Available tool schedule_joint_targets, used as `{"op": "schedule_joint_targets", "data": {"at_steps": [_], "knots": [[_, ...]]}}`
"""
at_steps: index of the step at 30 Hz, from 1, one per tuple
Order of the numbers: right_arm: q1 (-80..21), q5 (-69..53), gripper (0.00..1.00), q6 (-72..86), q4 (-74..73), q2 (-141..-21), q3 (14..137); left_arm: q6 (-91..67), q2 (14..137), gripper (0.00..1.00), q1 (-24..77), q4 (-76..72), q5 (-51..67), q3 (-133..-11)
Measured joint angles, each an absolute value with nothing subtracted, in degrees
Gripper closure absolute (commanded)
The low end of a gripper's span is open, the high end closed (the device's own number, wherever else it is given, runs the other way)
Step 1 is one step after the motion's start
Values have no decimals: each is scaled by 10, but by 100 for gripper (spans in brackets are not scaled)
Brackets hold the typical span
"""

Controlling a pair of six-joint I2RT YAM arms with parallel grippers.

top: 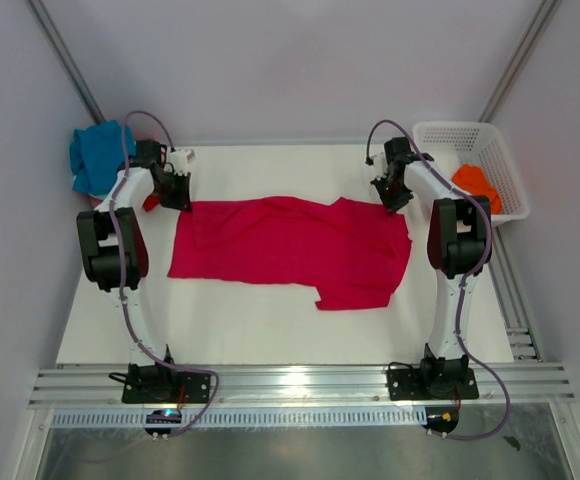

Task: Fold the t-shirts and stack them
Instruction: Fold the tshirt

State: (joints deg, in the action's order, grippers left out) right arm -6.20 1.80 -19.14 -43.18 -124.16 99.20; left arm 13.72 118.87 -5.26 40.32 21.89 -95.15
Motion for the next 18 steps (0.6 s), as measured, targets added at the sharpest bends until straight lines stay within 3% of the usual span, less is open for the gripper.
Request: {"op": "schedule_joint_targets", "data": {"at_steps": [1, 4, 9, 18], "knots": [[-62, 18, 97, -192, -431, -1242, 990, 137, 1189, 76, -51, 404, 219, -952], [-62, 18, 97, -194, -429, -1242, 986, 140, 1189, 48, -48, 408, 222, -952], [-62, 18, 97, -194, -424, -1242, 984, 139, 1189, 44, -48, 415, 227, -952], [-62, 17, 97, -196, -420, -1242, 978, 140, 1190, 54, -48, 422, 248, -953]]}}
